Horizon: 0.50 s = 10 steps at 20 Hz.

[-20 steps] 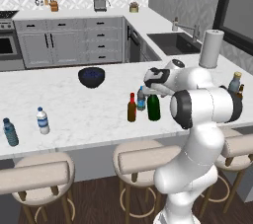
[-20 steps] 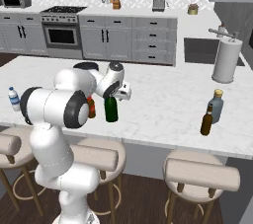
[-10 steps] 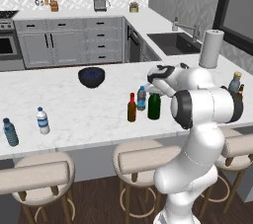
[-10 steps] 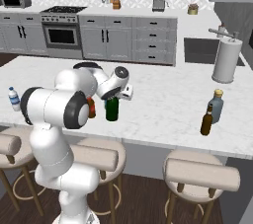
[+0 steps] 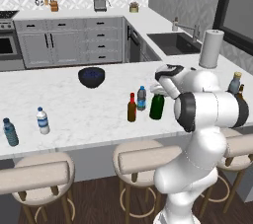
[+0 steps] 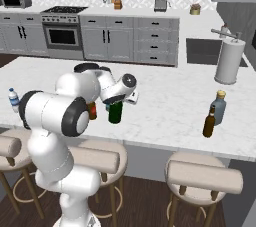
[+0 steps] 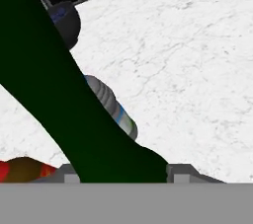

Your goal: Move the plastic bottles in the middle to the plastics group, and the glass bottles in the middle to the glass group.

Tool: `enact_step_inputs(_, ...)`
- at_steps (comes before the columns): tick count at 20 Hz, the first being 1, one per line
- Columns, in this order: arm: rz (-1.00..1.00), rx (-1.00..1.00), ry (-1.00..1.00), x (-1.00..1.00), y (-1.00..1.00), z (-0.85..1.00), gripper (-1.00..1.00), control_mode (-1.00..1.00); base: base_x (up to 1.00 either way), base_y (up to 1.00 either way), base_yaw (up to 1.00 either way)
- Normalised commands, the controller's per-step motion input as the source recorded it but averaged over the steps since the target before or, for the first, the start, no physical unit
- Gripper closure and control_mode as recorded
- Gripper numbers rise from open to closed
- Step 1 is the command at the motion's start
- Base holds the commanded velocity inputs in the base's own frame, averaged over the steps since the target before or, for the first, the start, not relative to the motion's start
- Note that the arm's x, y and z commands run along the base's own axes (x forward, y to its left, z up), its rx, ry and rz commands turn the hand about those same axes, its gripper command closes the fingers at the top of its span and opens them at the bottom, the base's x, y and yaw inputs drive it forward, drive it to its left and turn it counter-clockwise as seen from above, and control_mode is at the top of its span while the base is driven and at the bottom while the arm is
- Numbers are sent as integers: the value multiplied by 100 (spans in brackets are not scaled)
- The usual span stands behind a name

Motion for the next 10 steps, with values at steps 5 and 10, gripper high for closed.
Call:
enact_step_inputs(5, -5, 0, 1, -17, -25, 50, 100, -100, 0, 0, 0)
enact_step_inputs(10, -14, -3, -2, -20, -46, 36, 100, -100, 0, 0, 0)
